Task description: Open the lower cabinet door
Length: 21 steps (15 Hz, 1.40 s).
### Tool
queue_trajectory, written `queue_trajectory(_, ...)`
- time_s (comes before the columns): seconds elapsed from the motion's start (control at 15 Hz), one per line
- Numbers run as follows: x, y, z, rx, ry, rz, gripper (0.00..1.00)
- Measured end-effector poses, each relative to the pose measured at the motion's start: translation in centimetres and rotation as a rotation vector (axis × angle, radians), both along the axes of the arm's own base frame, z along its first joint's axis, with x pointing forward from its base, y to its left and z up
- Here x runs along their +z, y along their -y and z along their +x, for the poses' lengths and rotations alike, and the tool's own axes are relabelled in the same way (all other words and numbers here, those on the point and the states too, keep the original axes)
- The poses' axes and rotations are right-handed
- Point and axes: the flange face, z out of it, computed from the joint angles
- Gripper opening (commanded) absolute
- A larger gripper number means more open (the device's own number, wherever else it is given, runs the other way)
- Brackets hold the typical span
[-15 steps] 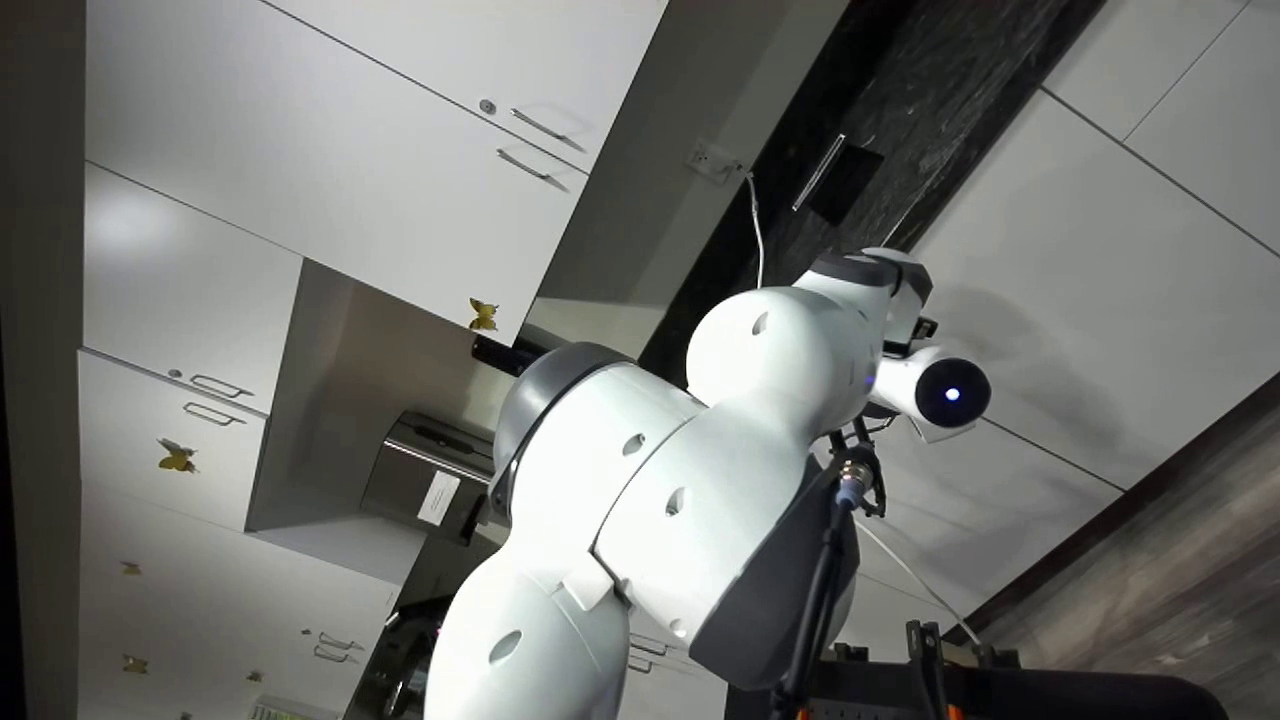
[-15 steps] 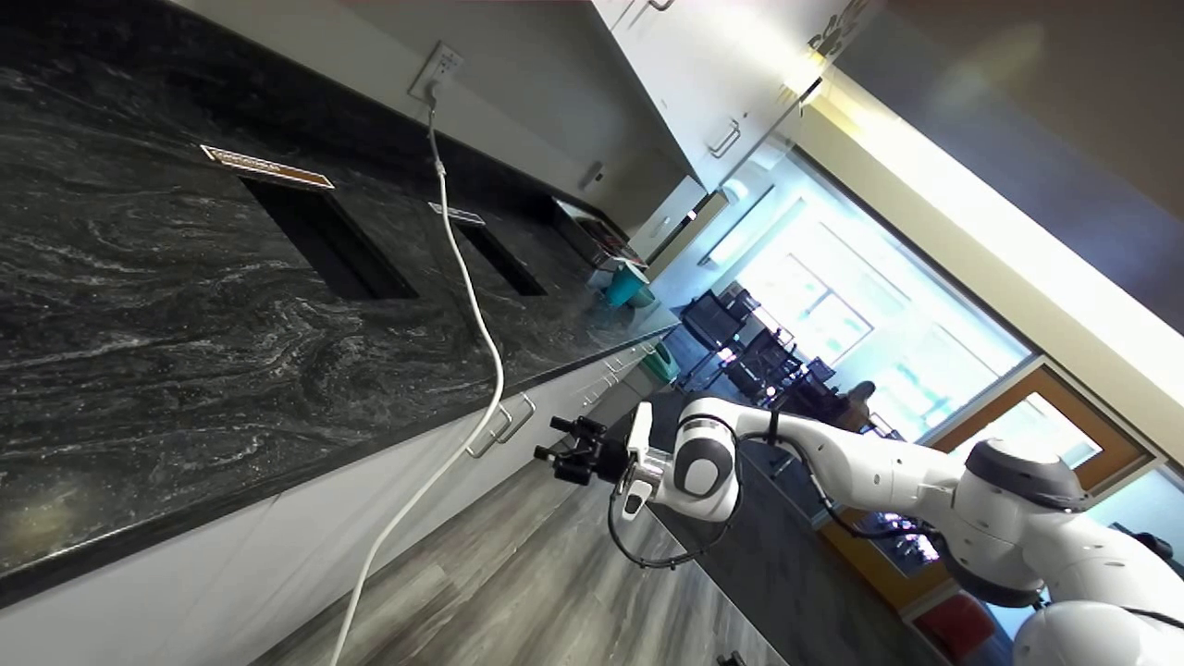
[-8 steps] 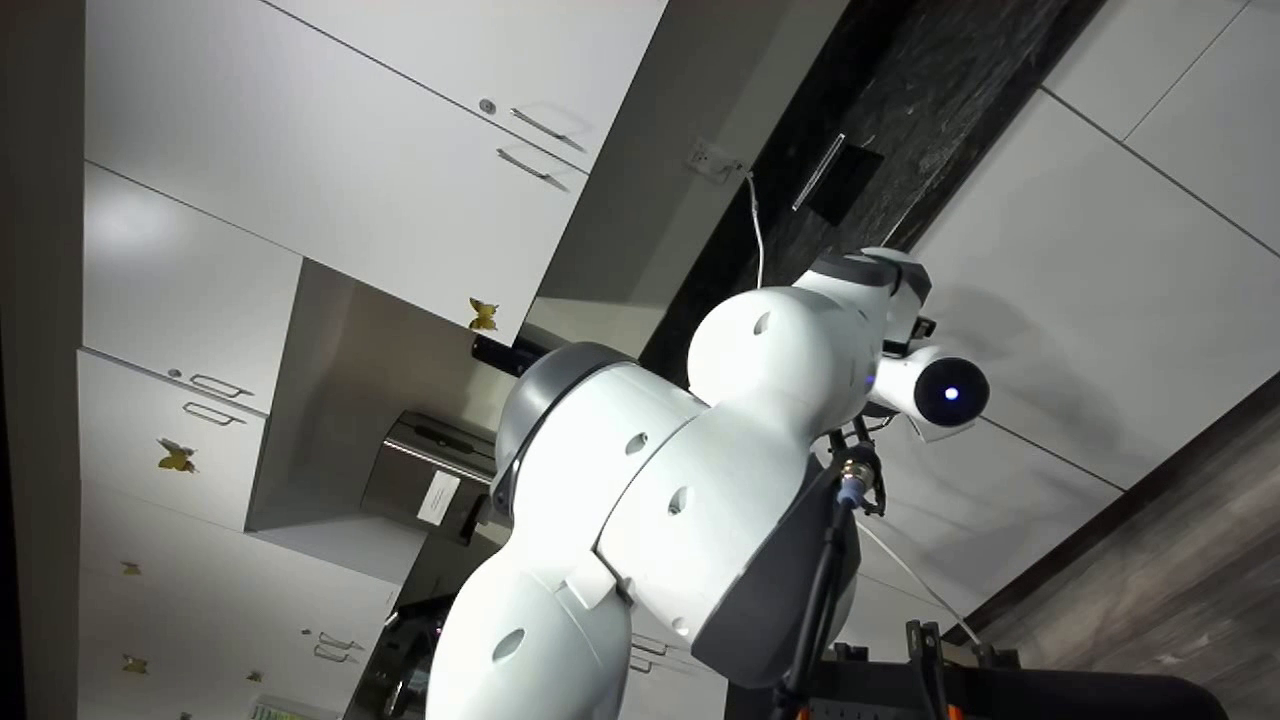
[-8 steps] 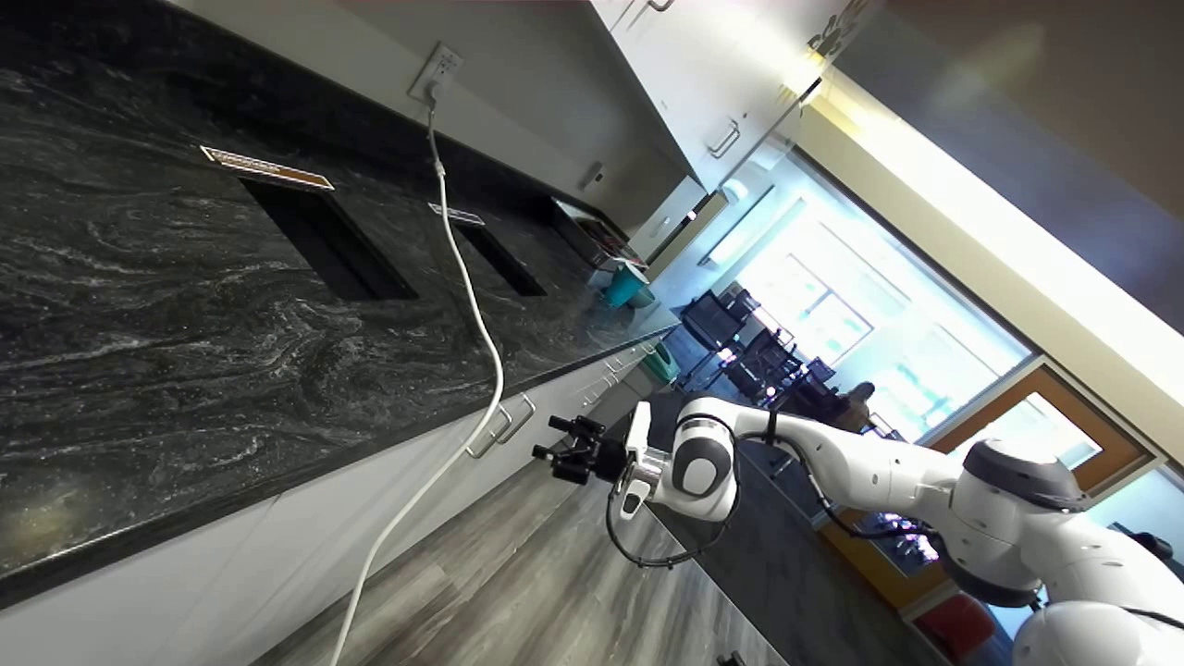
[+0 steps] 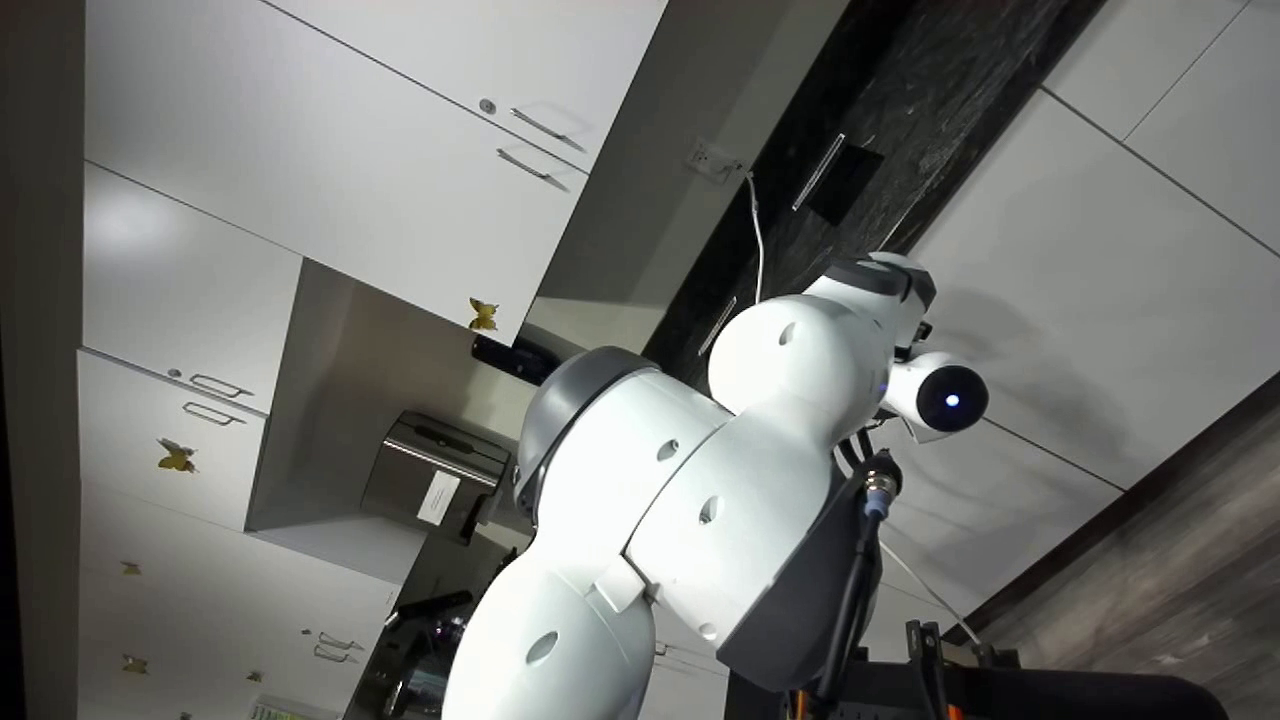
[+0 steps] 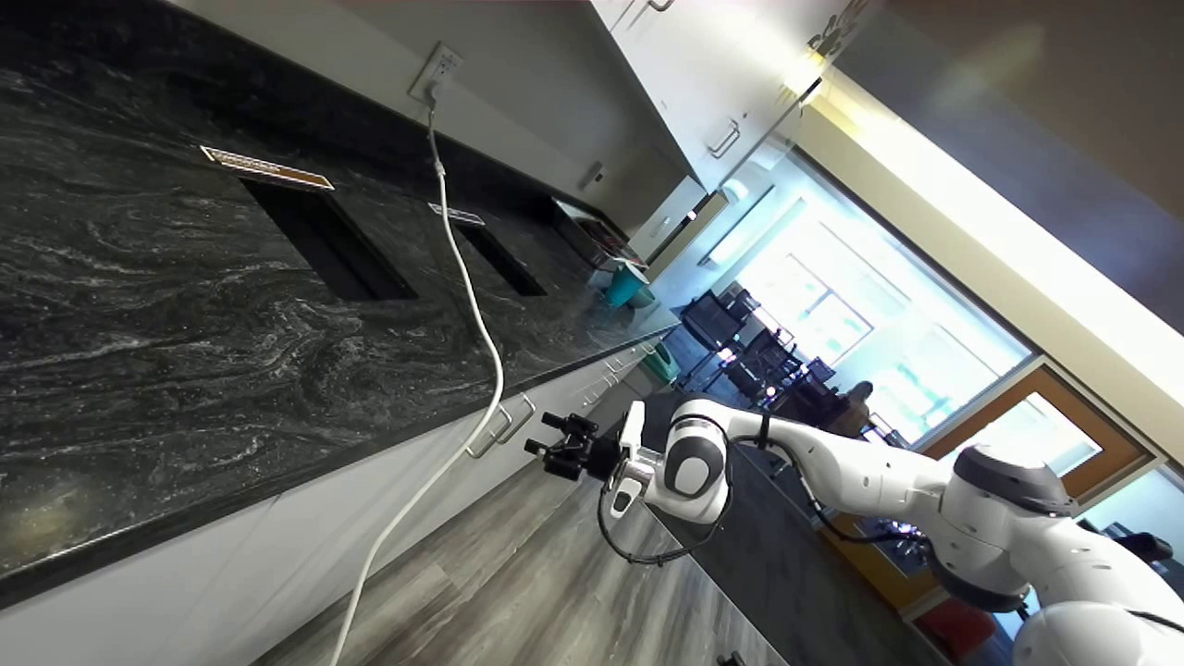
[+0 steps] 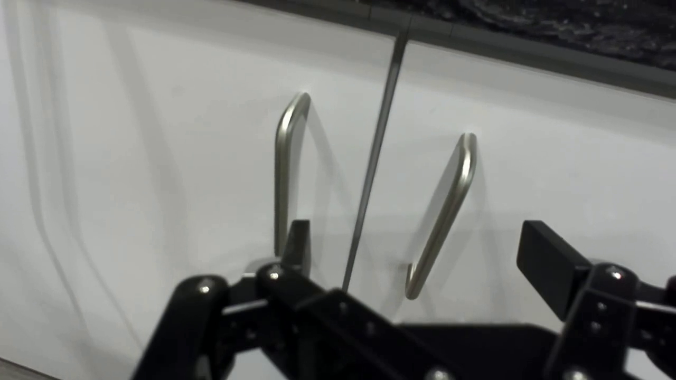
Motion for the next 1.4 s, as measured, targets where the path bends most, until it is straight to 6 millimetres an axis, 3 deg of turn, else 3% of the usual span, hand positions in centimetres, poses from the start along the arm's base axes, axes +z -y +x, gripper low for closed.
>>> queue_trajectory(0.33, -0.3, -0.4, 1.3, -0.053, 0.011, 0.061, 0.99)
queue_trajectory(0.4, -0.4, -0.6, 1.5, -0.06, 0.011, 0.072, 0.75)
queue_trajectory(0.47, -0.5, -0.8, 1.6, -0.065, 0.01, 0.082, 0.75)
queue_trajectory(0.6, -0.9, -1.3, 1.8, -0.073, 0.005, 0.1, 0.63)
queue_trajectory(1.07, -1.2, -2.2, 2.0, -0.119, 0.034, 0.148, 0.08)
queue_trajectory(1.2, -1.3, -1.9, 2.1, -0.123, 0.038, 0.147, 0.0)
queue_trajectory(1.4, -1.3, -1.5, 2.2, -0.132, 0.035, 0.151, 0.03)
